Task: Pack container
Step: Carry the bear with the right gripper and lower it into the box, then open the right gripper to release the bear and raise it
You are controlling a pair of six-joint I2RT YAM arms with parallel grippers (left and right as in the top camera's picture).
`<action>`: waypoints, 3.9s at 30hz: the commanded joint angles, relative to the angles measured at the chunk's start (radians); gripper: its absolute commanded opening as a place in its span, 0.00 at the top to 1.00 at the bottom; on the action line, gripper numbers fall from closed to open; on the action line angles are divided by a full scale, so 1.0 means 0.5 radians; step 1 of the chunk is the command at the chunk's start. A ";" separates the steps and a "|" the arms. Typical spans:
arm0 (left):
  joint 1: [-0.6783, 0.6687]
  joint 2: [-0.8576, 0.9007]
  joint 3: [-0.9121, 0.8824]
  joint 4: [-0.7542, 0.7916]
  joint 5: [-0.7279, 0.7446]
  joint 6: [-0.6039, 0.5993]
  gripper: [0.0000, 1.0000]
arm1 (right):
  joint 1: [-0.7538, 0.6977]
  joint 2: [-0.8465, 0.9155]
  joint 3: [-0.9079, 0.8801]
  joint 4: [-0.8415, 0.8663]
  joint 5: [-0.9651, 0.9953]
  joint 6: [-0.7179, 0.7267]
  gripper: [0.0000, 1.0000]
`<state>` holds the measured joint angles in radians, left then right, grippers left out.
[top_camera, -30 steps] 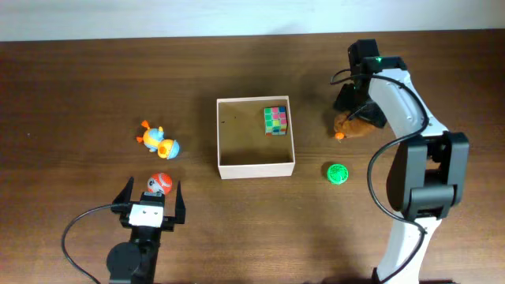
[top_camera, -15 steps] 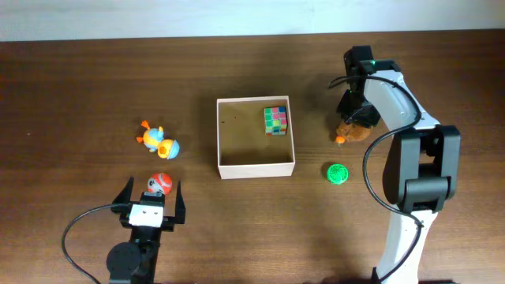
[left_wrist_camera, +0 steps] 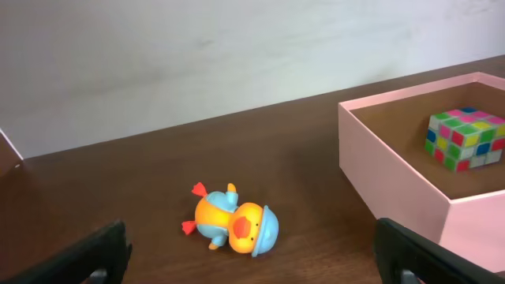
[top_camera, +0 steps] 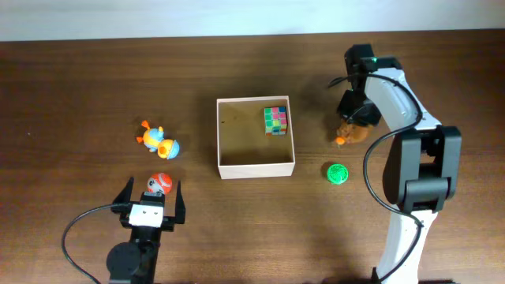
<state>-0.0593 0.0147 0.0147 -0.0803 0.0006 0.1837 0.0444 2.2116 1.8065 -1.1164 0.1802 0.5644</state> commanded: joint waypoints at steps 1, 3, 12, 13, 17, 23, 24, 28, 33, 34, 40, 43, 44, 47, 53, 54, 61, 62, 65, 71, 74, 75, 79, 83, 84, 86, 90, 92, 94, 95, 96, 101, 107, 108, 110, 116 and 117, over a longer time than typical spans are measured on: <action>0.008 -0.018 -0.011 -0.005 0.014 0.025 0.01 | -0.011 -0.013 0.204 -0.072 -0.101 -0.023 0.89; 0.008 -0.018 -0.011 -0.005 0.014 0.025 0.01 | -0.011 -0.013 0.304 -0.138 -0.138 -0.047 0.89; 0.008 -0.018 -0.011 -0.005 0.014 0.025 0.01 | 0.013 -0.016 0.759 -0.430 -0.442 -0.345 0.88; 0.008 -0.018 -0.011 -0.004 0.014 0.025 0.01 | 0.022 -0.016 0.800 -0.455 -0.477 -0.388 0.87; 0.008 -0.018 -0.011 -0.005 0.014 0.025 0.01 | 0.108 -0.017 0.973 -0.569 -0.533 -0.494 0.87; 0.008 -0.018 -0.011 -0.005 0.014 0.025 0.01 | 0.318 -0.029 1.082 -0.626 -0.565 -0.536 0.88; 0.008 -0.018 -0.011 -0.005 0.014 0.025 0.01 | 0.367 -0.030 1.082 -0.626 -0.562 -0.513 0.88; 0.008 -0.018 -0.011 -0.004 0.014 0.025 0.01 | 0.542 -0.029 1.081 -0.603 -0.533 -0.319 0.88; 0.008 -0.018 -0.011 -0.005 0.014 0.025 0.01 | 0.766 -0.029 1.081 -0.516 -0.407 0.046 0.89; 0.008 -0.018 -0.011 -0.005 0.014 0.025 0.01 | 0.803 -0.029 1.081 -0.511 -0.369 0.134 0.89; 0.008 -0.018 -0.011 -0.005 0.014 0.025 0.01 | 1.007 -0.025 1.081 -0.505 -0.133 0.864 0.88; 0.008 -0.018 -0.011 -0.005 0.014 0.025 0.01 | 1.106 -0.025 1.081 -0.489 -0.023 1.246 0.84; 0.008 -0.018 -0.011 -0.005 0.014 0.025 0.01 | 1.139 -0.025 1.080 -0.478 0.015 1.360 0.84; 0.008 -0.018 -0.011 -0.005 0.014 0.025 0.01 | 1.225 -0.014 1.079 -0.443 0.140 1.657 0.84; 0.008 -0.018 -0.011 -0.005 0.014 0.025 0.01 | 1.299 0.043 1.066 -0.436 0.226 2.165 0.85; 0.008 -0.018 -0.011 -0.005 0.014 0.025 0.01 | 1.299 0.057 1.055 -0.436 0.225 2.228 0.85; 0.008 -0.018 -0.011 -0.005 0.014 0.025 0.01 | 1.281 0.140 1.000 -0.401 0.210 2.383 0.84; 0.008 -0.018 -0.011 -0.004 0.014 0.025 0.01 | 1.281 0.151 0.997 -0.392 0.208 2.383 0.84; 0.008 -0.018 -0.011 -0.005 0.014 0.025 0.01 | 1.281 0.195 0.990 -0.365 0.210 2.385 0.84; 0.008 -0.018 -0.011 -0.005 0.014 0.025 0.01 | 1.235 0.238 0.987 -0.354 0.210 2.383 0.83; 0.008 -0.018 -0.011 -0.004 0.014 0.025 0.01 | 1.196 0.246 0.987 -0.342 0.210 2.382 0.83; 0.008 -0.018 -0.011 -0.005 0.014 0.025 0.01 | 1.183 0.247 0.987 -0.338 0.210 2.381 0.83; 0.008 -0.018 -0.011 -0.005 0.014 0.025 0.01 | 1.153 0.262 0.987 -0.330 0.209 2.362 0.82; 0.008 -0.018 -0.011 -0.005 0.014 0.025 0.01 | 1.141 0.300 0.987 -0.267 0.184 2.272 0.82; 0.008 -0.018 -0.011 -0.005 0.014 0.025 0.01 | 1.141 0.311 0.987 -0.246 0.171 2.250 0.82; 0.008 -0.018 -0.011 -0.004 0.014 0.025 0.01 | 1.143 0.333 0.987 -0.181 0.114 2.216 0.82; 0.008 -0.018 -0.011 -0.005 0.014 0.025 0.01 | 1.143 0.336 0.987 -0.159 0.082 2.215 0.82; 0.008 -0.018 -0.011 -0.005 0.014 0.025 0.01 | 1.143 0.336 0.987 -0.167 0.082 2.215 0.82; 0.008 -0.018 -0.011 -0.005 0.014 0.025 0.01 | 1.143 0.336 0.987 -0.183 0.082 2.216 0.83; 0.008 -0.018 -0.011 -0.005 0.014 0.025 0.01 | 1.143 0.336 0.987 -0.193 0.081 2.216 0.83; 0.008 -0.018 -0.011 -0.005 0.014 0.025 0.01 | 1.143 0.336 0.987 -0.205 0.081 2.216 0.83; 0.008 -0.018 -0.011 -0.004 0.014 0.025 0.01 | 1.148 0.336 0.987 -0.241 0.075 2.216 0.83; 0.008 -0.018 -0.011 -0.005 0.014 0.025 0.01 | 1.177 0.336 0.987 -0.233 0.072 2.216 0.74; 0.008 -0.018 -0.011 -0.005 0.014 0.025 0.01 | 1.183 0.336 0.987 -0.232 0.074 2.216 0.66; 0.008 -0.018 -0.011 -0.005 0.014 0.025 0.01 | 1.198 0.336 0.987 -0.232 0.073 2.216 0.51; 0.008 -0.018 -0.011 -0.005 0.014 0.025 0.01 | 1.233 0.336 0.987 -0.206 0.067 2.127 0.41; 0.008 -0.018 -0.011 -0.004 0.014 0.025 0.01 | 1.236 0.336 0.987 -0.206 0.066 2.123 0.41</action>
<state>-0.0593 0.0147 0.0147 -0.0803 0.0006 0.1837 0.6498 2.3623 2.3043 -1.2247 0.2161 1.6588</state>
